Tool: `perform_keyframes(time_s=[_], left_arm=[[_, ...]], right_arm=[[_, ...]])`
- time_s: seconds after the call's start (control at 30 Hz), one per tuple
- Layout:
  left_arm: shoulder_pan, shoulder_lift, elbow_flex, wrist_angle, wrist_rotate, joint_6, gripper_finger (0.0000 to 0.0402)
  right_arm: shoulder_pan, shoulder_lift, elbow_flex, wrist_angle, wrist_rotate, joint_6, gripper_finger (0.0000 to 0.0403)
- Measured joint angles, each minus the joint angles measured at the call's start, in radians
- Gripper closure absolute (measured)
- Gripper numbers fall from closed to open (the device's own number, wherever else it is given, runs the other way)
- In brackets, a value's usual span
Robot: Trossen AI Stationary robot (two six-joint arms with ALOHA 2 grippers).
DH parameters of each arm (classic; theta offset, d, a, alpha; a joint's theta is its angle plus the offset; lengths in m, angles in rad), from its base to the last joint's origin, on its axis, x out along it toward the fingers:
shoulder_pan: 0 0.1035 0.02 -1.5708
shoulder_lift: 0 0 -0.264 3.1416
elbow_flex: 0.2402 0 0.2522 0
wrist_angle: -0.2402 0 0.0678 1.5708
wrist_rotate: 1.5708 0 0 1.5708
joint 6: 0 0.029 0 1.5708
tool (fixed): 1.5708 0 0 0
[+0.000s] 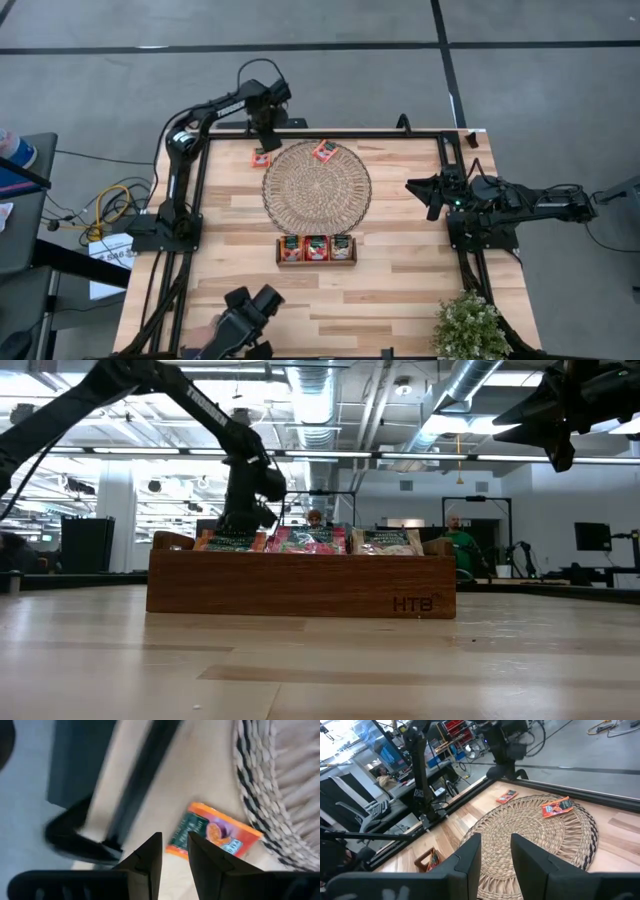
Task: Pick & Place Tea
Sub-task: Put the orange tea bag into the left section of the wooden organizer
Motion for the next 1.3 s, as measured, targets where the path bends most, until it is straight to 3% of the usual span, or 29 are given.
perform_keyframes(time_s=[0.5, 0.9, 1.3], left_arm=[[0.037, 0.015, 0.000, -0.033, 0.144, 0.078, 0.0316], [0.042, 0.024, -0.003, -0.057, 0.111, 0.128, 0.0316], [0.053, 0.026, -0.106, -0.057, 0.045, 0.130, 0.0316]], right_arm=[[0.000, 0.000, 0.000, 0.000, 0.001, 0.000, 0.0305], [0.000, 0.000, 0.000, 0.000, 0.000, 0.000, 0.0305], [0.000, 0.000, 0.000, 0.000, 0.000, 0.000, 0.0305]])
